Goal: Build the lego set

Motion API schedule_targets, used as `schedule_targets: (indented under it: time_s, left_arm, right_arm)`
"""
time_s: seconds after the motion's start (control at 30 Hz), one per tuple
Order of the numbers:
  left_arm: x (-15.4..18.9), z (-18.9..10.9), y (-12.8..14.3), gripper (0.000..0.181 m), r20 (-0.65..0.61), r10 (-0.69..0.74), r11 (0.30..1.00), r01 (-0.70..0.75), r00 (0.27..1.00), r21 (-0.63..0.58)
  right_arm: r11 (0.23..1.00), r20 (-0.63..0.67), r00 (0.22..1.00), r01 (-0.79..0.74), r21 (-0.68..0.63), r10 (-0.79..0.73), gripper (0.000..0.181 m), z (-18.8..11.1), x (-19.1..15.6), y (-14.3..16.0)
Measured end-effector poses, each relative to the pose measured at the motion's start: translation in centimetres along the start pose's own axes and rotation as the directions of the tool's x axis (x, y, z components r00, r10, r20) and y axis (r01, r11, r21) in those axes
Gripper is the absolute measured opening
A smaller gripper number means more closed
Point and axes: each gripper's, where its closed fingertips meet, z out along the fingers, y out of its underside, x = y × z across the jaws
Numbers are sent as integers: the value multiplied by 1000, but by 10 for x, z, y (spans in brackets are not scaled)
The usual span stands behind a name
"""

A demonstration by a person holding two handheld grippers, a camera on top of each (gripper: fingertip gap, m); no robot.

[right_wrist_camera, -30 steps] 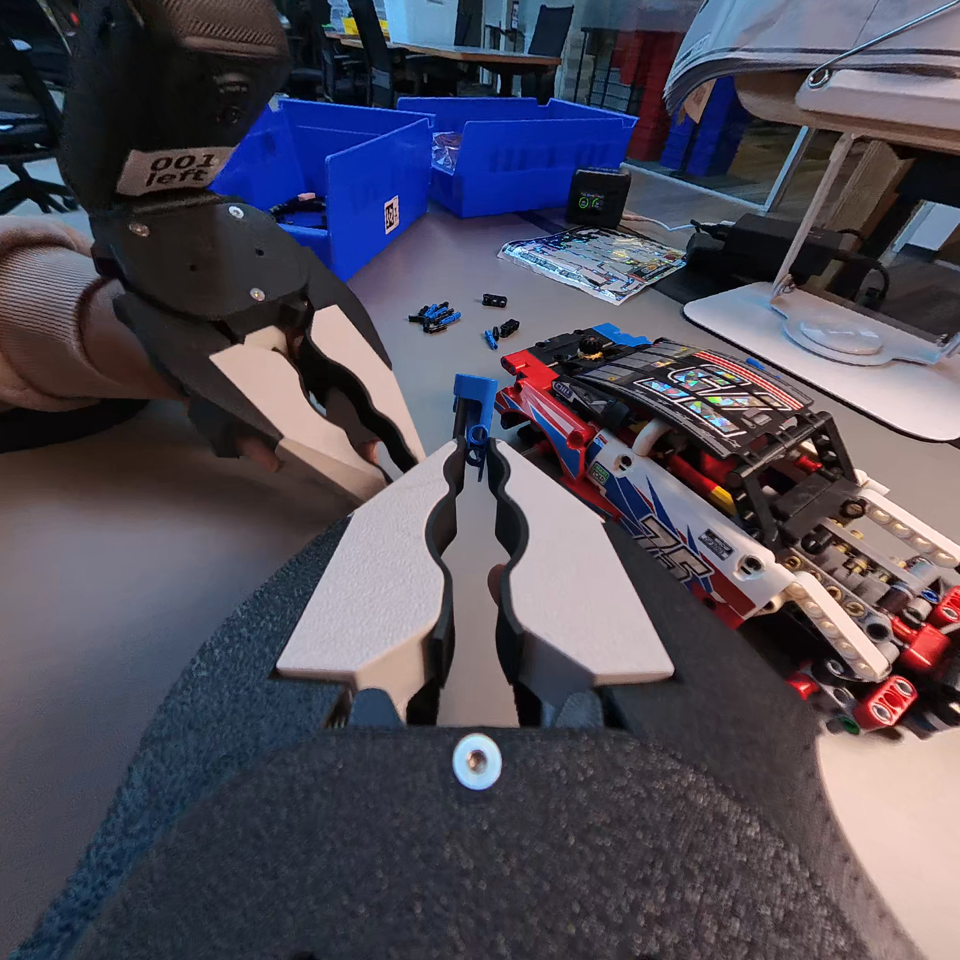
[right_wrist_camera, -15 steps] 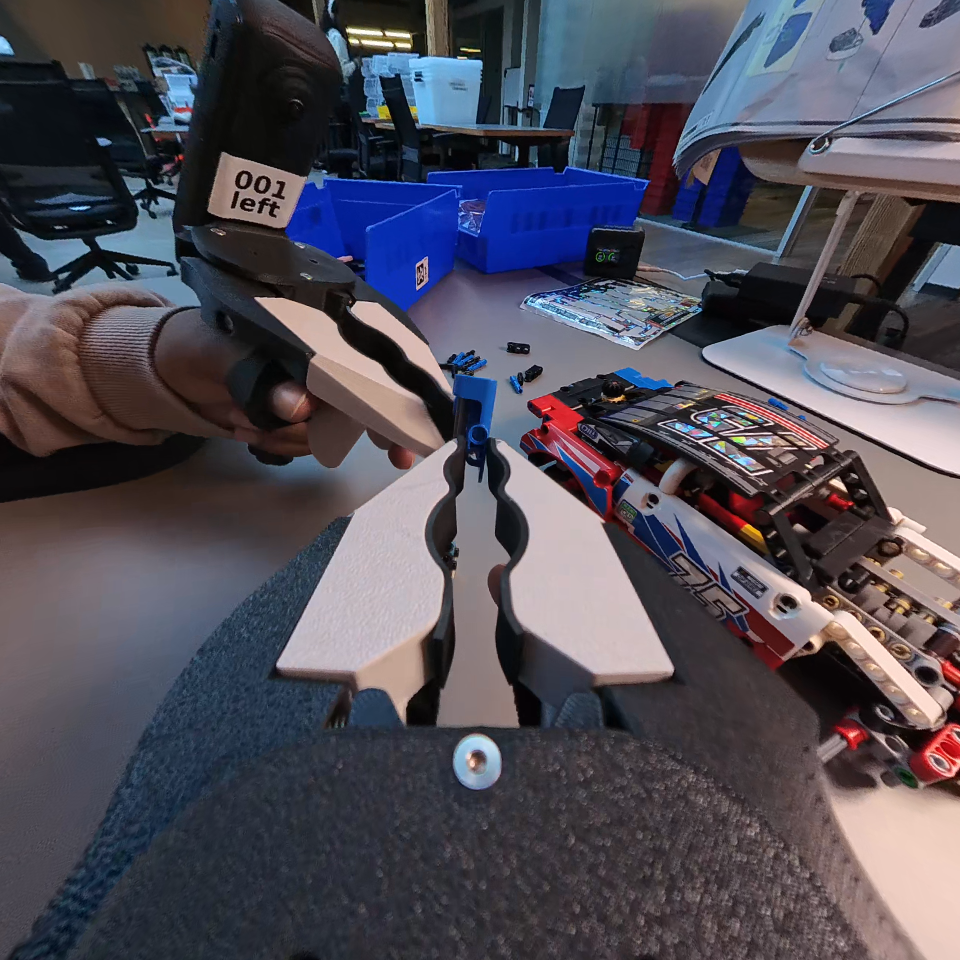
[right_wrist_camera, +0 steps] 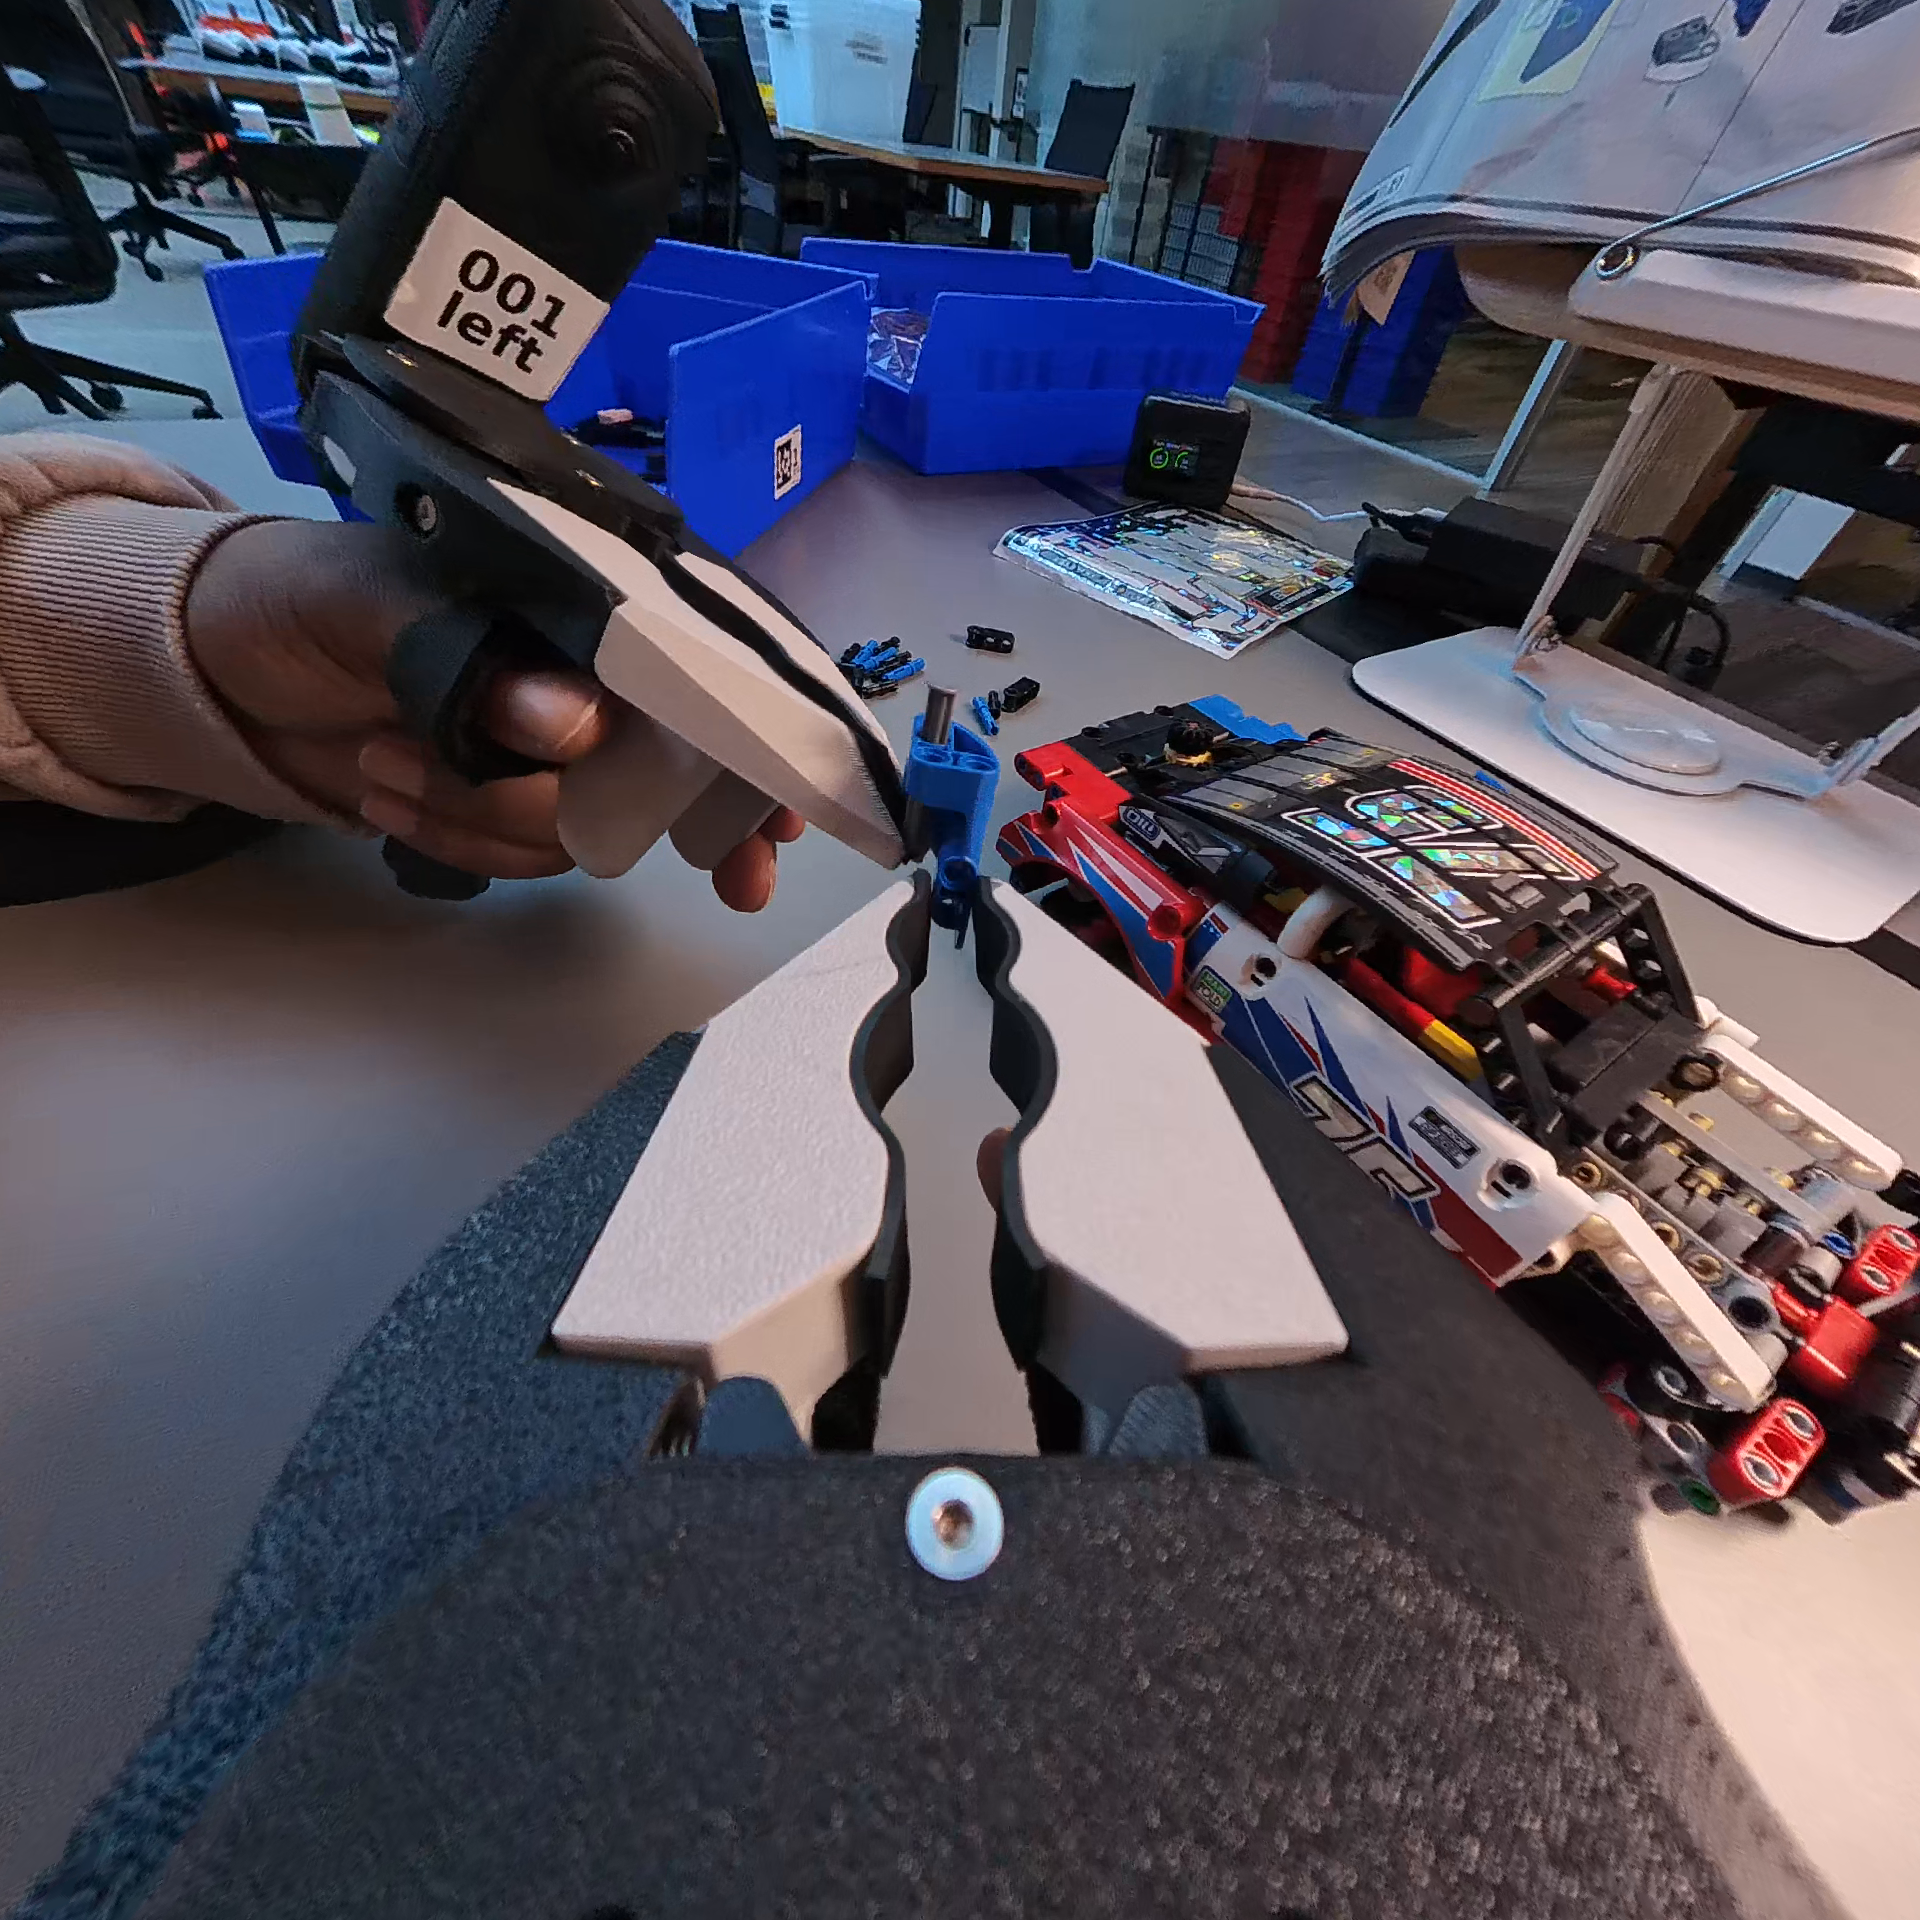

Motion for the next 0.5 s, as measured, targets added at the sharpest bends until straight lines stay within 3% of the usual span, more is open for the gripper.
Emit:
schedule_targets:
  time_s: [0.27, 0.5]
  left_arm:
    - [-5, -6, -6, 6, -96, -227, 971, 233, 969, 57]
    - [-15, -15, -5, 13, -24, -86, 996, 86, 996, 22]
  right_arm:
    - [997, -4, 999, -52, -63, 51, 4, 0, 6, 11]
    - [987, 27, 990, -137, -88, 140, 5, 0, 5, 16]
